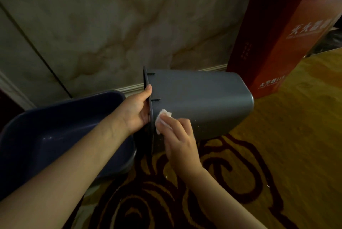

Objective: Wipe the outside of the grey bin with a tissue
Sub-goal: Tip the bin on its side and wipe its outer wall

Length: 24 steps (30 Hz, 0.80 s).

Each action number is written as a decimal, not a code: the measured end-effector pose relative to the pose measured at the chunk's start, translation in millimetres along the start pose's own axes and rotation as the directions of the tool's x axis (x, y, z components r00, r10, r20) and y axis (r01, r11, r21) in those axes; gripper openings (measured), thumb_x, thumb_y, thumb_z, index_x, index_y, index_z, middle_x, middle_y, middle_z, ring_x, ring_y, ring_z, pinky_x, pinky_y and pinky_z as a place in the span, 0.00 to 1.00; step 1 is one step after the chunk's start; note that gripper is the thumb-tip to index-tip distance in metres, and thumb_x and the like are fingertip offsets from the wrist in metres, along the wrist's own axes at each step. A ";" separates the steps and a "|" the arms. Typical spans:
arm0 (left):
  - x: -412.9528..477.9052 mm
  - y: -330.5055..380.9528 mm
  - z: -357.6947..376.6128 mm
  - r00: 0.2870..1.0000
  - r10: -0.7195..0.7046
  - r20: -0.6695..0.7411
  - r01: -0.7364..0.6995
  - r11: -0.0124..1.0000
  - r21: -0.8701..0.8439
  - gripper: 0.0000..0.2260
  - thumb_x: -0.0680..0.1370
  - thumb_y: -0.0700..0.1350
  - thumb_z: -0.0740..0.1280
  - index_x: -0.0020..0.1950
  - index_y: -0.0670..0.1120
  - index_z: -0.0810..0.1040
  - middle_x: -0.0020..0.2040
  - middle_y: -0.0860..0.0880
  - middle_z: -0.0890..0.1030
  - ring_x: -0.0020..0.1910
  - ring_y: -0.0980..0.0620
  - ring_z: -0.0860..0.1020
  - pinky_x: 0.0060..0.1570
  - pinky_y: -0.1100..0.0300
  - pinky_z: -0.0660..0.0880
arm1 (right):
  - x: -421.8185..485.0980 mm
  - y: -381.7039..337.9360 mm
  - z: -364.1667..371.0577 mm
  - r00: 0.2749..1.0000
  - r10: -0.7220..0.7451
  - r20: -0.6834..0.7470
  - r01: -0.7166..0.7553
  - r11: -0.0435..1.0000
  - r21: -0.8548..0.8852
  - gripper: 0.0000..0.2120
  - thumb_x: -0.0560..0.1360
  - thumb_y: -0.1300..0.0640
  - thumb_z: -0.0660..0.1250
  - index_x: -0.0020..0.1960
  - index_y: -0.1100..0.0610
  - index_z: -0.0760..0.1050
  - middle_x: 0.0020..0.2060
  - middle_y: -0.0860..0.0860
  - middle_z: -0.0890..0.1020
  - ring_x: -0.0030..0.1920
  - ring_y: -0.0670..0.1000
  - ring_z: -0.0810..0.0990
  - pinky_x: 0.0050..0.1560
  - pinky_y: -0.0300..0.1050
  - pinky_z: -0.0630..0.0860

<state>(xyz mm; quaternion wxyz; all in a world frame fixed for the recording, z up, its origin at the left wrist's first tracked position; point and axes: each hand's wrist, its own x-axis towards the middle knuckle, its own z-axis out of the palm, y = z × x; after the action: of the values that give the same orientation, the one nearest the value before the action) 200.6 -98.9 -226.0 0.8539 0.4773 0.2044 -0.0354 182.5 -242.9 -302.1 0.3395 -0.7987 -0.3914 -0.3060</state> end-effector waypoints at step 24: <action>19.4 5.3 -1.3 0.997 0.067 -0.025 -0.066 0.997 0.027 0.13 0.80 0.50 0.56 0.47 0.46 0.77 0.33 0.50 0.86 0.33 0.54 0.84 0.27 0.61 0.79 | 22.9 35.4 -17.4 0.979 0.203 -0.032 -0.205 0.977 -0.057 0.11 0.72 0.68 0.64 0.51 0.58 0.76 0.53 0.55 0.78 0.53 0.52 0.71 0.53 0.37 0.64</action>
<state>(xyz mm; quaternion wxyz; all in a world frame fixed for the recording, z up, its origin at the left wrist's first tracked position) 219.3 -92.3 -229.8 0.8456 0.4952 0.1992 -0.0034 219.7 -263.3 -285.4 0.3501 -0.8404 -0.2935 -0.2917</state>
